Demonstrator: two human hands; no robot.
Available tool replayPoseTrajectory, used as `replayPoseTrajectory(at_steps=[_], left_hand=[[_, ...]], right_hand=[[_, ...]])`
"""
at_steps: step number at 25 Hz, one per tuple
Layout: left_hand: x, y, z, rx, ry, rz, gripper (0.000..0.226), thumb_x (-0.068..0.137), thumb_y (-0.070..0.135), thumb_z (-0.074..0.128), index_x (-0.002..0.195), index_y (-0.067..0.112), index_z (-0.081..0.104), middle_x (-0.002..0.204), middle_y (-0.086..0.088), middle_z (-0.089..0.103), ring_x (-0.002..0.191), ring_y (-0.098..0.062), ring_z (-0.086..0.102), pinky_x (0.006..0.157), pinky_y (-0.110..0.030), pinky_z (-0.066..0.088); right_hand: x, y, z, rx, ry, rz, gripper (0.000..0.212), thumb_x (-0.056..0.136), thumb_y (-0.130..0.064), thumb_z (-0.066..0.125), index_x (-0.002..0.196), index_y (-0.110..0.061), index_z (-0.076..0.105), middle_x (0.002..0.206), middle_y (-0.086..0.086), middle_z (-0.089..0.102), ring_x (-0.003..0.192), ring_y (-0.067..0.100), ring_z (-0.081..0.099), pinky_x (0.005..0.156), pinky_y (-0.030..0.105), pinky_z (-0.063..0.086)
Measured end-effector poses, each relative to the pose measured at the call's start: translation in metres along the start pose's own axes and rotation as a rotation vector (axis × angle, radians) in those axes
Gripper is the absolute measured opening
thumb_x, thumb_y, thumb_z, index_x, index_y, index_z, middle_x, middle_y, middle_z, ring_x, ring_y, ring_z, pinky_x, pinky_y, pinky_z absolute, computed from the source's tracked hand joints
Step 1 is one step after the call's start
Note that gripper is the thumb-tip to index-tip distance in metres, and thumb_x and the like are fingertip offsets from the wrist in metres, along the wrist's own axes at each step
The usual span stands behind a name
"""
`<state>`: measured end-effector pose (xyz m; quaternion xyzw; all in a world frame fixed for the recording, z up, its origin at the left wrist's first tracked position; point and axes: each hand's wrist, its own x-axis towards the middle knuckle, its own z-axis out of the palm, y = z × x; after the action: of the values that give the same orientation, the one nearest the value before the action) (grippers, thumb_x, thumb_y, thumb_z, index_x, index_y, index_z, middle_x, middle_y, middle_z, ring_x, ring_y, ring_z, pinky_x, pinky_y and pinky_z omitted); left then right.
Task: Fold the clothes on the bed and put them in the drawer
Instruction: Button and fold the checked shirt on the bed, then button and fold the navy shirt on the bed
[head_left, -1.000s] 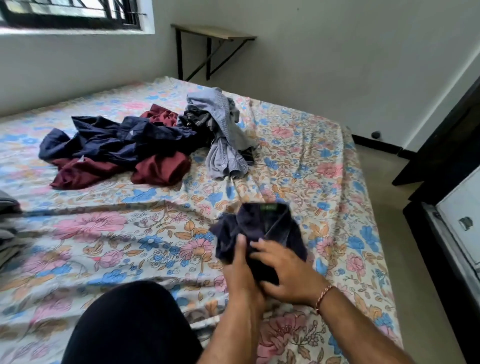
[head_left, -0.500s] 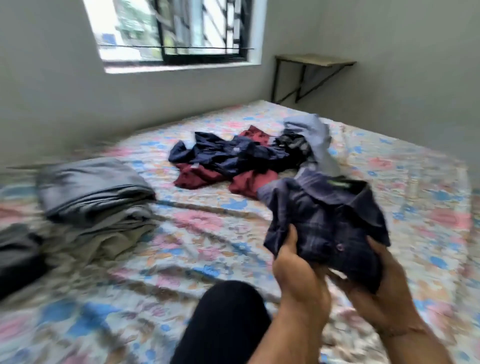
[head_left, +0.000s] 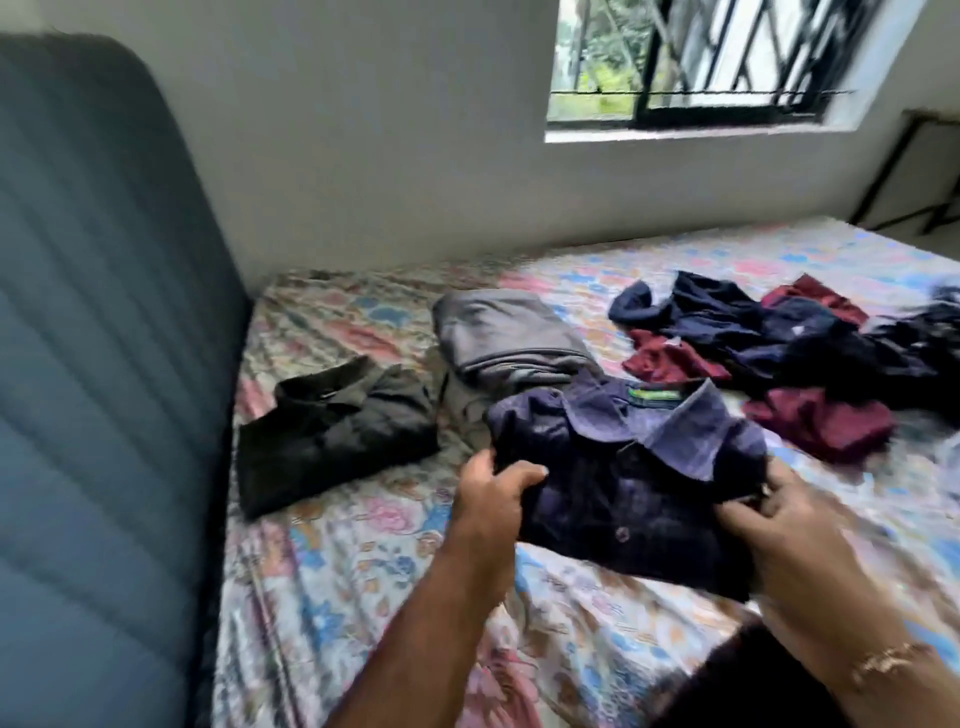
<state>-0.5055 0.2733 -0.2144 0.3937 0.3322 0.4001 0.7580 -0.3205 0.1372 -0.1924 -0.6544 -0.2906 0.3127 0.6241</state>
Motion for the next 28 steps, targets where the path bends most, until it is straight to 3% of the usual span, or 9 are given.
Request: replayPoseTrajectory(at_steps=[3, 6, 8, 10, 14, 17, 20, 23, 28], left_hand=[[0.005, 0.038, -0.076, -0.008, 0.025, 0.075, 0.043, 0.067, 0.013, 0.071, 0.109, 0.006, 0.073, 0.105, -0.018, 0.075, 0.094, -0.031, 0.069, 0.081, -0.039, 0.058], [-0.002, 0.048, -0.137, -0.316, 0.042, 0.078, 0.057, 0.067, 0.036, 0.089, 0.115, 0.008, 0.076, 0.116, -0.016, 0.074, 0.111, -0.031, 0.07, 0.101, -0.044, 0.054], [-0.007, 0.041, -0.175, -0.346, 0.244, 0.097, 0.027, 0.089, 0.038, 0.07, 0.089, 0.014, 0.082, 0.089, -0.008, 0.078, 0.082, -0.02, 0.077, 0.076, -0.029, 0.063], [-0.004, 0.038, -0.218, -0.182, 0.584, 0.104, 0.046, 0.108, 0.018, 0.041, 0.081, 0.018, 0.078, 0.085, -0.01, 0.076, 0.064, -0.011, 0.074, 0.059, -0.02, 0.058], [0.01, 0.054, -0.253, 0.325, 0.873, 0.365, 0.025, 0.098, 0.016, 0.055, 0.121, 0.019, 0.063, 0.134, -0.015, 0.065, 0.112, -0.009, 0.07, 0.089, -0.022, 0.054], [0.015, 0.058, -0.207, 1.048, 0.619, 0.569, 0.048, 0.088, 0.033, 0.063, 0.135, 0.02, 0.065, 0.144, 0.002, 0.06, 0.131, -0.006, 0.056, 0.114, -0.029, 0.043], [0.014, 0.013, -0.18, 1.642, 0.288, 0.239, 0.065, 0.098, 0.061, 0.044, 0.154, 0.028, 0.046, 0.167, 0.005, 0.036, 0.155, -0.015, 0.029, 0.128, -0.051, 0.018], [0.013, -0.019, -0.185, 1.733, 0.232, 0.2, 0.073, 0.098, 0.066, 0.026, 0.154, 0.024, 0.046, 0.171, 0.0, 0.027, 0.159, -0.02, 0.019, 0.126, -0.061, 0.006], [0.027, 0.004, -0.172, 1.693, 0.265, 0.382, 0.084, 0.086, 0.075, 0.035, 0.146, 0.02, 0.056, 0.159, -0.006, 0.048, 0.15, -0.024, 0.04, 0.116, -0.073, 0.022]], right_hand=[[0.008, 0.014, 0.071, -0.077, -0.117, -0.032, 0.069, 0.088, 0.024, 0.048, 0.132, -0.028, 0.059, 0.121, 0.011, 0.072, 0.106, 0.026, 0.07, 0.092, 0.051, 0.054], [0.025, 0.013, 0.13, -0.098, -0.26, -0.098, 0.072, 0.09, 0.02, 0.059, 0.141, -0.03, 0.055, 0.129, -0.005, 0.07, 0.119, 0.018, 0.067, 0.096, 0.042, 0.056], [0.034, 0.018, 0.164, -0.203, -0.433, -0.093, 0.08, 0.086, 0.022, 0.06, 0.143, -0.033, 0.05, 0.127, -0.013, 0.07, 0.117, 0.012, 0.067, 0.092, 0.027, 0.056], [0.032, 0.041, 0.191, -0.465, -0.629, -0.025, 0.084, 0.087, 0.009, 0.06, 0.149, -0.043, 0.039, 0.128, -0.015, 0.067, 0.114, 0.011, 0.067, 0.089, 0.021, 0.054], [0.027, 0.078, 0.21, -0.736, -0.507, 0.037, 0.066, 0.094, -0.022, 0.068, 0.151, -0.039, 0.04, 0.137, -0.007, 0.064, 0.114, 0.011, 0.064, 0.099, 0.029, 0.052], [0.027, 0.08, 0.209, -0.74, -0.462, 0.054, 0.057, 0.095, -0.021, 0.068, 0.145, -0.036, 0.047, 0.123, -0.008, 0.068, 0.104, 0.013, 0.066, 0.091, 0.027, 0.051], [0.033, 0.087, 0.207, -0.819, -0.433, 0.021, 0.049, 0.096, -0.016, 0.064, 0.14, -0.033, 0.052, 0.113, -0.003, 0.07, 0.092, 0.016, 0.064, 0.083, 0.023, 0.045], [0.031, 0.092, 0.202, -0.849, -0.407, 0.011, 0.045, 0.096, -0.012, 0.06, 0.136, -0.029, 0.054, 0.119, 0.003, 0.072, 0.103, 0.024, 0.068, 0.09, 0.027, 0.049], [0.054, 0.065, 0.174, -0.96, -0.415, -0.04, 0.037, 0.088, -0.022, 0.056, 0.125, -0.022, 0.057, 0.107, 0.015, 0.073, 0.102, 0.034, 0.067, 0.085, 0.037, 0.052]])
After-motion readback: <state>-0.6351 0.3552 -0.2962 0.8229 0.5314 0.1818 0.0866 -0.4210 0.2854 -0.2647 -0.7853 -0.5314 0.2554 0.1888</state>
